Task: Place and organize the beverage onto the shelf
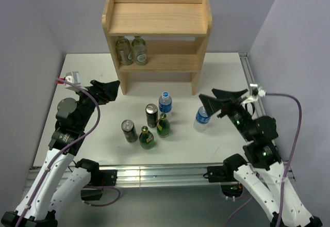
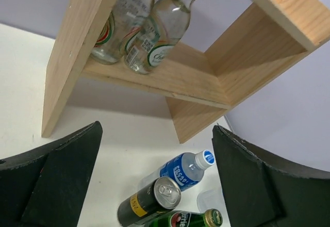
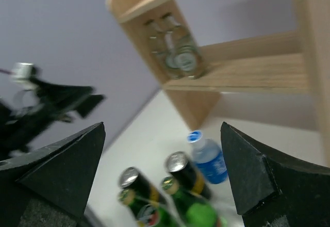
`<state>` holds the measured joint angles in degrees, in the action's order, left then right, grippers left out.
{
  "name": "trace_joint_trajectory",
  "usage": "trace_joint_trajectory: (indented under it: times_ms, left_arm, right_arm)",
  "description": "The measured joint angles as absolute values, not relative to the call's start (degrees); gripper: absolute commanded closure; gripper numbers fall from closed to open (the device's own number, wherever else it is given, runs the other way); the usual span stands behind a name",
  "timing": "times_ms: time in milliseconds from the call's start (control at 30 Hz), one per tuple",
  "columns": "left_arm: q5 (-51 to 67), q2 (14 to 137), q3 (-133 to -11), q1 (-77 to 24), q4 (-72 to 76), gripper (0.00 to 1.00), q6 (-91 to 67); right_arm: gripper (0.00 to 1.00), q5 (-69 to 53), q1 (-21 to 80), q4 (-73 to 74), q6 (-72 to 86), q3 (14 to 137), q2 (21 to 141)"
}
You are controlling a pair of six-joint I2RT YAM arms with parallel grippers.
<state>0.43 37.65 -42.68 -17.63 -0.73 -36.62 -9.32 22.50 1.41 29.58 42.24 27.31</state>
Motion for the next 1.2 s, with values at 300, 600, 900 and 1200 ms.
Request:
trace_joint_trajectory:
  times_ms: [300, 600, 900, 1200]
  left_arm:
    - [-2.0, 36.1, -38.85, -20.23, -4.82, 0.07, -37.21]
    - [-4.73, 33.8, -39.77, -21.91, -8.58, 0.09, -37.1]
    - [-12.29, 29.93, -38.06, -25.02, -11.79, 0.07, -38.83]
    - [-23.0, 35.83, -37.3, -34.96, -13.37, 0.08, -41.32]
  right_arm:
    - [0.0, -23.16, 24.25, -20.53, 51.92, 15.33, 11.27]
    - [0.0, -19.7, 24.25, -6.39, 52.14, 26.63, 11.77]
    - [0.0, 6.7, 24.25, 26.98, 43.13, 40.34, 12.29]
    - [0.0, 18.52, 29.3, 40.38, 41.32, 50.13, 38.04]
